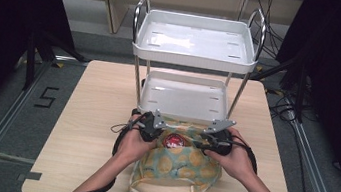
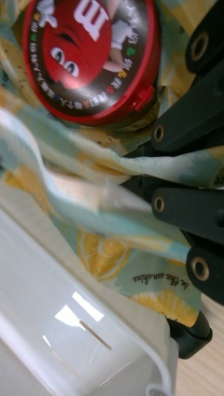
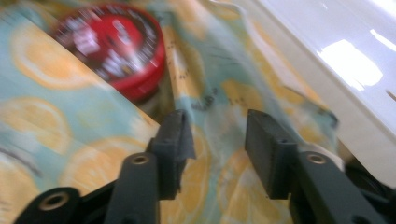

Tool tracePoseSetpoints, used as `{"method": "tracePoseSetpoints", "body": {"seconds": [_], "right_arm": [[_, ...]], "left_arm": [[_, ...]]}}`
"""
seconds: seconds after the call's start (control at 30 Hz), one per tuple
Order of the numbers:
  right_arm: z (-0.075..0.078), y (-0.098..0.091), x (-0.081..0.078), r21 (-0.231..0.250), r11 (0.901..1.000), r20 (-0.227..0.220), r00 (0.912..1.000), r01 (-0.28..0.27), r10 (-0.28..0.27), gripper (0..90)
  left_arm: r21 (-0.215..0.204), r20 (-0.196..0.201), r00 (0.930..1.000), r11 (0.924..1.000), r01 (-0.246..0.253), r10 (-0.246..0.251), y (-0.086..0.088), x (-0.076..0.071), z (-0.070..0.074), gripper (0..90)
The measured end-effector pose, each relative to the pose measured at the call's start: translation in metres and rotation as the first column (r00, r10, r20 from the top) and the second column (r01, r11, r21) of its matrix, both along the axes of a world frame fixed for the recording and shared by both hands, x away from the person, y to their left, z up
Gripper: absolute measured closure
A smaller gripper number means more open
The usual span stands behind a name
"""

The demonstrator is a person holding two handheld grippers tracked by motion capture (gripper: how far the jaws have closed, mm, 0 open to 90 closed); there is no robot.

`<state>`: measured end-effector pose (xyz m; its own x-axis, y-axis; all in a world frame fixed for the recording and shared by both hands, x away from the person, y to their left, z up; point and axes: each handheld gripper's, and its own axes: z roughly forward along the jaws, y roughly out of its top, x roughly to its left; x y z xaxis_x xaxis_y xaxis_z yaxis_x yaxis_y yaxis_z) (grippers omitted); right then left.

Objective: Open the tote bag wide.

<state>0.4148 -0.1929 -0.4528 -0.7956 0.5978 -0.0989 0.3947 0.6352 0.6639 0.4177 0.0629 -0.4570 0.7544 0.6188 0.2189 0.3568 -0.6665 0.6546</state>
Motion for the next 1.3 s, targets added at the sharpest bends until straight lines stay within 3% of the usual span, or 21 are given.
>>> {"method": "tracePoseSetpoints", "body": {"seconds": [0.13, 0.23, 0.27, 0.3, 0.37, 0.4, 0.47, 0.53, 0.6, 0.67, 0.73, 0.8, 0.83, 0.87, 1.0, 1.03, 1.13, 1.17, 1.23, 1.27, 1.3], "right_arm": [[-0.006, -0.003, 0.0, -0.033, 0.9989, -0.032, 0.9989, 0.032, -0.033, 71.8], [-0.012, -0.004, 0.002, -0.045, 0.998, -0.058, 0.9972, 0.045, -0.047, 78.9], [-0.011, -0.004, 0.002, -0.026, 0.9982, -0.118, 0.9915, 0.054, -0.056, 81.3], [-0.017, -0.005, 0.004, -0.059, 0.9975, -0.059, 0.9974, 0.038, -0.042, 83.4], [-0.018, -0.006, 0.006, -0.065, 0.9973, -0.076, 0.9964, 0.034, -0.039, 85.6], [-0.018, -0.007, 0.006, -0.06, 0.9976, -0.109, 0.9932, 0.035, -0.042, 86.8], [-0.022, -0.01, 0.009, -0.089, 0.9955, -0.079, 0.9961, 0.032, -0.039, 87.4], [-0.023, -0.011, 0.01, -0.094, 0.9949, -0.115, 0.9923, 0.034, -0.045, 87.7], [-0.024, -0.011, 0.009, -0.105, 0.9935, -0.129, 0.99, 0.045, -0.058, 87.9], [-0.026, -0.008, 0.007, -0.077, 0.9955, -0.146, 0.987, 0.055, -0.066, 88.0], [-0.026, -0.009, 0.006, -0.087, 0.9939, -0.16, 0.9838, 0.068, -0.081, 88.0], [-0.024, -0.01, 0.004, -0.09, 0.9938, -0.193, 0.9779, 0.065, -0.081, 87.9], [-0.027, -0.01, 0.004, -0.088, 0.9945, -0.182, 0.9805, 0.058, -0.073, 87.6], [-0.026, -0.009, 0.004, -0.081, 0.9954, -0.209, 0.9756, 0.052, -0.067, 87.3], [-0.028, -0.009, 0.003, -0.092, 0.9952, -0.209, 0.9765, 0.034, -0.052, 87.1], [-0.025, -0.007, 0.0, -0.077, 0.9953, -0.249, 0.9653, 0.06, -0.077, 87.1], [-0.024, -0.007, 0.0, -0.07, 0.9952, -0.237, 0.968, 0.068, -0.083, 86.5], [-0.023, -0.008, 0.0, -0.068, 0.9956, -0.245, 0.9663, 0.065, -0.08, 86.4], [-0.023, -0.008, 0.001, -0.045, 0.9977, -0.251, 0.9662, 0.051, -0.061, 85.9], [-0.023, -0.008, 0.0, -0.056, 0.9963, -0.246, 0.9662, 0.065, -0.077, 85.9], [-0.022, -0.007, 0.0, -0.058, 0.9959, -0.245, 0.966, 0.069, -0.082, 85.8]], "left_arm": [[-0.016, -0.015, 0.9998, 0.9998, -0.011, 0.011, 0.0, 0.001, -0.005, 88.5], [-0.003, -0.023, 0.9997, 0.9999, -0.01, 0.01, 0.0, 0.002, -0.009, 88.4], [0.009, -0.026, 0.9996, 0.9999, -0.008, 0.008, 0.001, 0.003, -0.01, 88.4], [0.005, -0.033, 0.9994, 0.9999, -0.013, 0.013, 0.0, 0.003, -0.011, 88.4], [0.028, -0.037, 0.9992, 0.9995, -0.014, 0.015, 0.001, 0.006, -0.014, 88.4], [0.028, -0.038, 0.9991, 0.9994, -0.018, 0.019, 0.0, 0.007, -0.015, 88.4], [0.044, -0.04, 0.9991, 0.9989, -0.011, 0.013, 0.0, 0.009, -0.018, 88.4], [0.035, -0.053, 0.9983, 0.9991, -0.022, 0.023, -0.001, 0.009, -0.021, 88.4], [0.061, -0.051, 0.9976, 0.9972, -0.044, 0.047, -0.002, 0.01, -0.025, 88.5], [0.053, -0.077, 0.9968, 0.9984, -0.02, 0.024, -0.001, 0.012, -0.027, 88.4], [0.066, -0.087, 0.9961, 0.9978, -0.009, 0.014, -0.001, 0.012, -0.029, 88.4], [0.087, -0.067, 0.997, 0.9956, -0.033, 0.039, -0.003, 0.011, -0.032, 88.3], [0.094, -0.072, 0.9969, 0.9953, -0.026, 0.032, -0.003, 0.011, -0.033, 88.4], [0.09, -0.094, 0.9956, 0.9959, 0.001, 0.007, -0.001, 0.012, -0.032, 88.3], [0.127, -0.083, 0.9964, 0.9919, -0.004, 0.014, -0.002, 0.01, -0.033, 87.6], [0.126, -0.095, 0.9954, 0.992, 0.003, 0.009, -0.001, 0.01, -0.032, 86.9], [0.104, -0.066, 0.9978, 0.9945, -0.001, 0.008, 0.003, 0.007, -0.027, 76.8], [0.083, -0.035, 0.999, 0.9963, -0.024, 0.027, 0.004, 0.004, -0.025, 72.8], [0.074, -0.019, 0.9998, 0.9972, 0.0, 0.001, 0.008, 0.001, -0.019, 59.5], [0.064, -0.016, 0.9999, 0.998, 0.006, -0.005, 0.011, -0.002, -0.016, 55.7], [0.058, -0.064, 0.9971, 0.9972, 0.046, -0.042, 0.017, -0.004, -0.009, 51.9]]}}
